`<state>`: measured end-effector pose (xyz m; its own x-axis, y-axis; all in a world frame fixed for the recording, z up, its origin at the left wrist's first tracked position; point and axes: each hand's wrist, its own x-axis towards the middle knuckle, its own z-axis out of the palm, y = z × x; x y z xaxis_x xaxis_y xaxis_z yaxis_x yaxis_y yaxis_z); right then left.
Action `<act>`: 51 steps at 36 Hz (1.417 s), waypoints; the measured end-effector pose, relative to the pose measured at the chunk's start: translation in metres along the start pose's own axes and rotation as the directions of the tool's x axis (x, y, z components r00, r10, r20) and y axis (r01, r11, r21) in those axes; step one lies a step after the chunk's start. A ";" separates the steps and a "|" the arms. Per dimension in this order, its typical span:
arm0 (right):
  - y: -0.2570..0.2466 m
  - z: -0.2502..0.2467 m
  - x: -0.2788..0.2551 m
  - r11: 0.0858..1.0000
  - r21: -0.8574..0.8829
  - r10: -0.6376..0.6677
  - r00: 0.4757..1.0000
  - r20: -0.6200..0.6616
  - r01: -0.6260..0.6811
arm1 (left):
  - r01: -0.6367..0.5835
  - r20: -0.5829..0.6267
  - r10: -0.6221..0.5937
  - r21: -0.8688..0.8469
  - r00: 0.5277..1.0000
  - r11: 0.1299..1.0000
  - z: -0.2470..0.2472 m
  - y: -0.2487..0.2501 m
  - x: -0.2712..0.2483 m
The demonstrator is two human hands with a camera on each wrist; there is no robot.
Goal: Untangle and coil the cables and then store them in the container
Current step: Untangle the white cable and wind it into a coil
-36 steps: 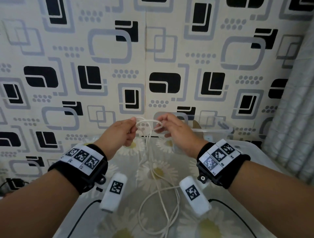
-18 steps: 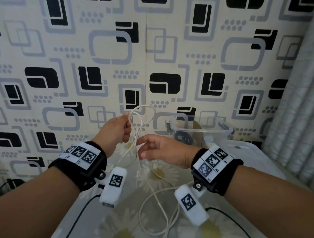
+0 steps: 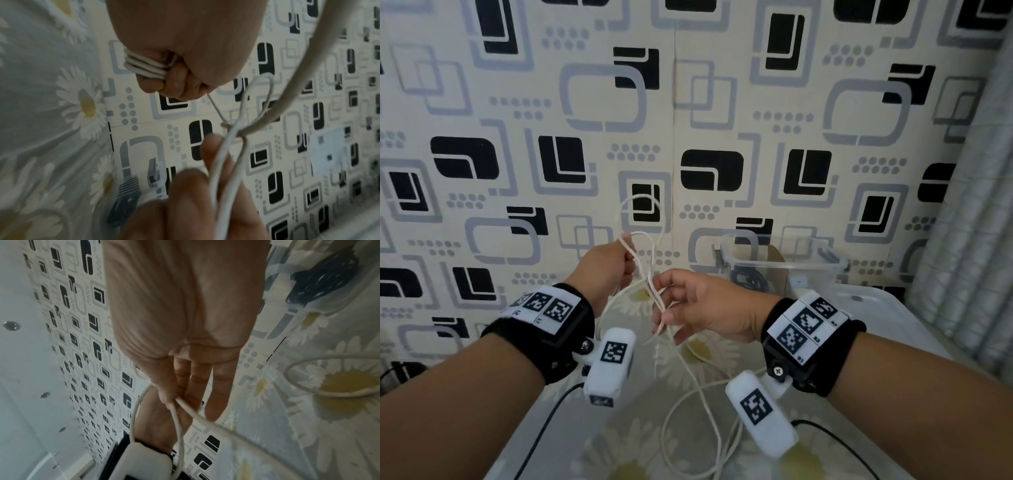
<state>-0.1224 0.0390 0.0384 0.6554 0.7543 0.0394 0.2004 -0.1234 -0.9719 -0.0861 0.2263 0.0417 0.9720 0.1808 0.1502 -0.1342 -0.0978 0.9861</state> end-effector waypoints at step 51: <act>-0.001 -0.078 -0.011 0.406 -0.745 0.023 0.821 -0.571 -0.529 | 0.094 0.167 -0.056 -0.230 0.984 0.969 -0.020 0.002 0.003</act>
<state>-0.0731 -0.0192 0.0568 0.9582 0.2483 0.1424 0.2770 -0.9298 -0.2423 -0.0870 0.2461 0.0455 0.9965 0.0197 0.0807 -0.0827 0.1475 0.9856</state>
